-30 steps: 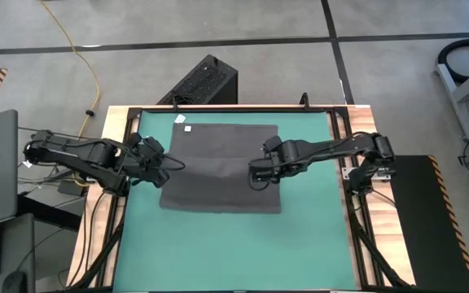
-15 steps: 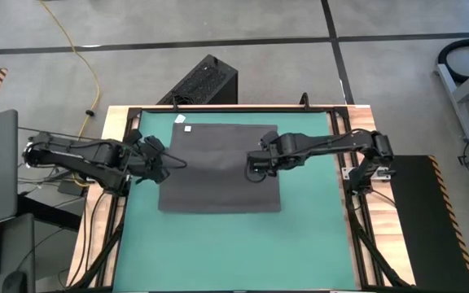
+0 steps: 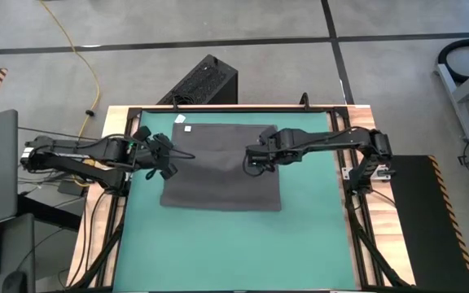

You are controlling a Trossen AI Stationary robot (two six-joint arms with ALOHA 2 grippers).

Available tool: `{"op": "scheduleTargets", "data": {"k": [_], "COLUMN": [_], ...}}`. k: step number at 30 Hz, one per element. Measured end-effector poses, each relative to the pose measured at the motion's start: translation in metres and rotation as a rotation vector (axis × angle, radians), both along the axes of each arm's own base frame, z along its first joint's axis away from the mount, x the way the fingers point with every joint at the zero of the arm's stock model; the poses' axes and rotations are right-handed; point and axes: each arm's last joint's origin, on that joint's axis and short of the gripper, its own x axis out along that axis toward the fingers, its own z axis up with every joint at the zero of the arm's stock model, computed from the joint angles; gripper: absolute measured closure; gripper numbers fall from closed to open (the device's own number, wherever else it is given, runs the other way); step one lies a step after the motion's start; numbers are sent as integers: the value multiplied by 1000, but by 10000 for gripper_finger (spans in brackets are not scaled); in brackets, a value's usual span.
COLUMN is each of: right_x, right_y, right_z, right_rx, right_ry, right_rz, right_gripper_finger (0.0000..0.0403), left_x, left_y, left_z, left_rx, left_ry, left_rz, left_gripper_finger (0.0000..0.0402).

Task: Roll towel
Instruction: Fold the microfiber towel

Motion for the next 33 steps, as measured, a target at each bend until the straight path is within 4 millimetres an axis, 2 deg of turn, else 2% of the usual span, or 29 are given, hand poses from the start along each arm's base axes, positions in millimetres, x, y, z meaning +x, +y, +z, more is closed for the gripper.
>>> {"op": "scheduleTargets", "data": {"k": [15, 23, 33], "right_x": [1, 3, 3], "right_y": [-22, -32, -53], "right_z": [-5, -5, -4], "right_rx": [-18, -22, -36], "right_ry": [28, 22, 25], "right_rz": [18, 30, 35], "right_gripper_finger": [391, 391, 391], "left_x": [2, 4, 6], "left_y": [21, 32, 54], "left_z": [-2, -15, -10], "left_rx": [17, 43, 103], "left_ry": [19, 54, 63], "left_rz": [30, 40, 41], "left_gripper_finger": [401, 402, 401]}}
